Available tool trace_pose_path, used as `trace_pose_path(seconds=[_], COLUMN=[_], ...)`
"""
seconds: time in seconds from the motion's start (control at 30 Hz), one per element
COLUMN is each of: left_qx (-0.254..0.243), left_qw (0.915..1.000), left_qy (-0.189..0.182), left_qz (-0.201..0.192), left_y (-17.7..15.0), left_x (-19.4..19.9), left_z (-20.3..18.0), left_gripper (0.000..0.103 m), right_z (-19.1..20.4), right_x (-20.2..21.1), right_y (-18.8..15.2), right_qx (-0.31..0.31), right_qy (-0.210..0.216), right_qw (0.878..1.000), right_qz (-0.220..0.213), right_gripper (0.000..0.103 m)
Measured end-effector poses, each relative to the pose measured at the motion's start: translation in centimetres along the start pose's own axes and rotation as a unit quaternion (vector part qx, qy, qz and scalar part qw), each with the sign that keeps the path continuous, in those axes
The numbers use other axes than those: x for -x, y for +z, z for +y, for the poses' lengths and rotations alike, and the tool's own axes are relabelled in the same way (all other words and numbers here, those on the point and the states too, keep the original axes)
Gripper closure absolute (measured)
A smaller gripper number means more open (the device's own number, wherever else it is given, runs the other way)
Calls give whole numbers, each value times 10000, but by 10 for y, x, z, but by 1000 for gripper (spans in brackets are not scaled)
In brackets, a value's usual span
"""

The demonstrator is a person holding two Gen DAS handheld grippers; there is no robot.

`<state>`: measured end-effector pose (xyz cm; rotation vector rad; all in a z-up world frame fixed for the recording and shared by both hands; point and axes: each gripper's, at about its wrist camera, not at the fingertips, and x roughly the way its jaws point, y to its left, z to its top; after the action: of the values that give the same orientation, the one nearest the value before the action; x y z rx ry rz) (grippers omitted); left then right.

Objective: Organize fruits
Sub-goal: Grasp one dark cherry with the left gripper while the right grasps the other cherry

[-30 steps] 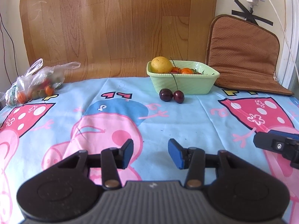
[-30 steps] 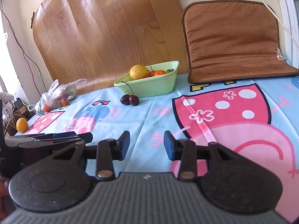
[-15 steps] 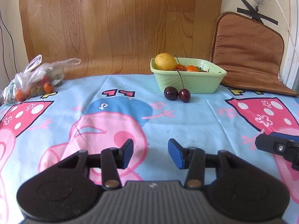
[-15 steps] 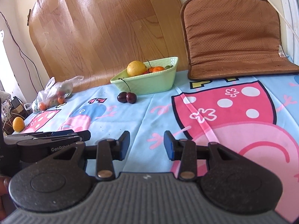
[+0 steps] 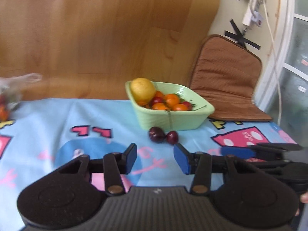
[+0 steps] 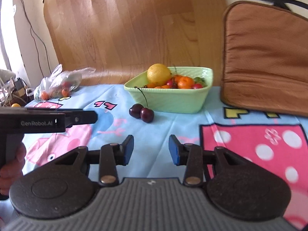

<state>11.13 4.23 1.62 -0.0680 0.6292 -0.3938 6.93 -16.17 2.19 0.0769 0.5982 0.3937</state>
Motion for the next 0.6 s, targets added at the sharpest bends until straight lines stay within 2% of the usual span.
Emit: trace_pose_path(seconds=[0.1,0.23,0.33,0.37,0.4,0.43,0.6], left_qx=[84,327,372,364,404,449,492], left_qw=[9992,9966,9958,9958,9955,9952,9936], left_qy=[-332,-682,-717,-719,-746,-777,-954], left_qz=[202,318,434,428,414,395,350], left_y=[14,23,25,25,24,23,10], left_x=[-29,-59,-76,-80,-82,-83,-67], left_z=[10,21,23,23,24,25,14], left_gripper=[58,61,64,61,61,61,63], right_z=[0,-7,-11,-12,-12,-12,-10], right_x=[-25,-51,-66,-68,-69,-70,-51], right_y=[10,23,30,30,30,30,22], right_qx=[210,181,197,197,212,223,151], right_qy=[39,225,324,398,459,548,486], right_qw=[9997,9993,9986,9981,9977,9972,9976], right_qz=[87,231,376,425,449,459,467], right_gripper=[60,60,60,62,66,76,76])
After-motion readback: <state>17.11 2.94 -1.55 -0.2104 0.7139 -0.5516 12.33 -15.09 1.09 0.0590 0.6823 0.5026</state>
